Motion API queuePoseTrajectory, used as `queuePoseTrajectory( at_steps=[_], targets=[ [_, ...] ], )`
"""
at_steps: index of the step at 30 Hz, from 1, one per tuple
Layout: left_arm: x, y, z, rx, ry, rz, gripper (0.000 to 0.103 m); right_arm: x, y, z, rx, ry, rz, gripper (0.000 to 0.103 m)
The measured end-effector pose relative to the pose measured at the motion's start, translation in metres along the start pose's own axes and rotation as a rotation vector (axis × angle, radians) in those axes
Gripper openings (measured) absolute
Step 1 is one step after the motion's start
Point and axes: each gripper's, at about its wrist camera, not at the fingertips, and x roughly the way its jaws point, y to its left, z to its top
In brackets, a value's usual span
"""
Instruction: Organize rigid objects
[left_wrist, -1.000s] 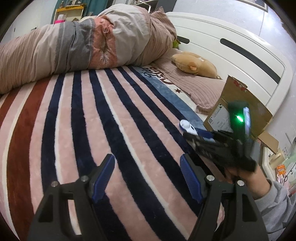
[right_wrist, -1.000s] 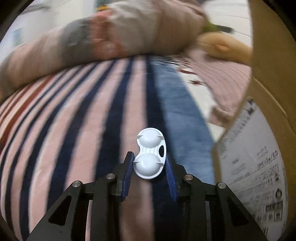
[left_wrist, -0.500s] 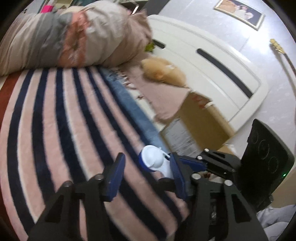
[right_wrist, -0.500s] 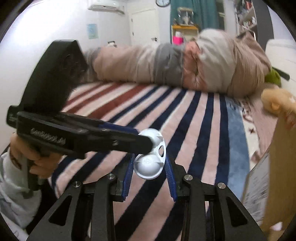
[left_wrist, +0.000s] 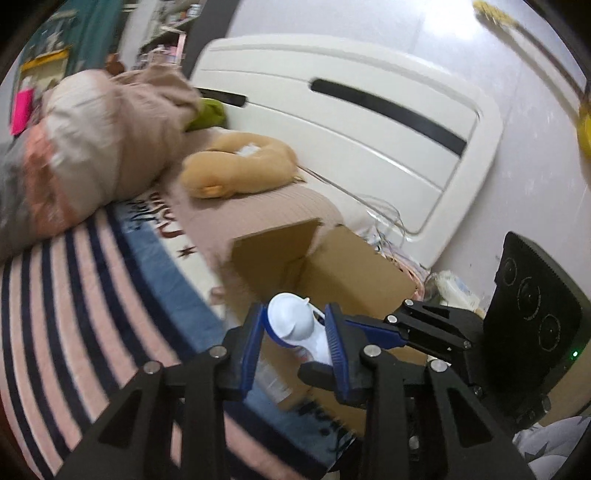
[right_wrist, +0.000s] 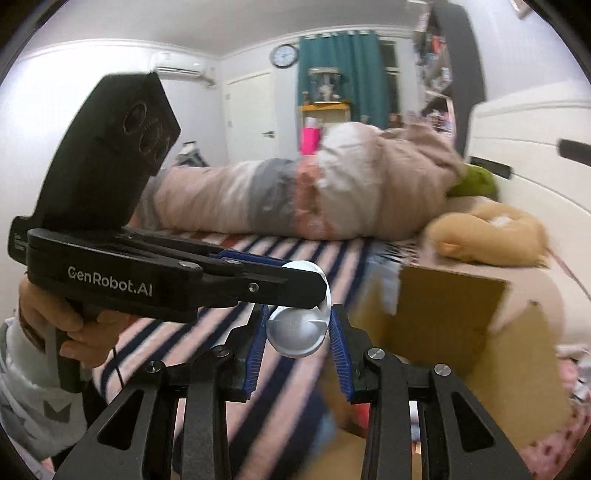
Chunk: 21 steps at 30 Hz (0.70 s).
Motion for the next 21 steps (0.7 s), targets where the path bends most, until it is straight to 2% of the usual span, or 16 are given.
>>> queuePoseTrajectory(
  at_steps=[3,7,9,10,11,12,14,17,19,21],
  targets=[
    [0.036,-0.022,0.009,0.039,0.062,0.022,0.031,0.000,-0.033,-0.009,0.043,0.072,-0.035,0.029],
    [0.069,-0.032,0.013,0.058,0.124,0.037,0.032,0.004,-0.055,-0.020,0.062,0.141,-0.057,0.030],
    [0.077,-0.032,0.014,0.057,0.140,0.050,0.044,0.007,-0.061,-0.023,0.064,0.161,-0.073,0.031],
    [0.077,-0.032,0.014,0.055,0.139,0.060,0.053,0.008,-0.063,-0.024,0.065,0.167,-0.073,0.035],
    [0.077,-0.032,0.013,0.057,0.133,0.071,0.057,0.009,-0.064,-0.026,0.065,0.171,-0.070,0.040],
    [0.075,-0.031,0.014,0.061,0.127,0.081,0.058,0.009,-0.063,-0.027,0.063,0.174,-0.066,0.043],
    [0.070,-0.030,0.013,0.059,0.118,0.091,0.070,0.008,-0.062,-0.028,0.057,0.177,-0.062,0.044],
    [0.062,-0.026,0.012,0.048,0.095,0.121,0.074,0.011,-0.062,-0.027,0.057,0.176,-0.063,0.046],
    [0.050,-0.023,0.011,0.042,0.066,0.141,0.075,0.009,-0.061,-0.025,0.051,0.169,-0.059,0.052],
    [0.035,-0.018,0.008,0.010,0.039,0.197,0.081,0.004,-0.056,-0.023,0.031,0.159,-0.047,0.057]
  ],
)
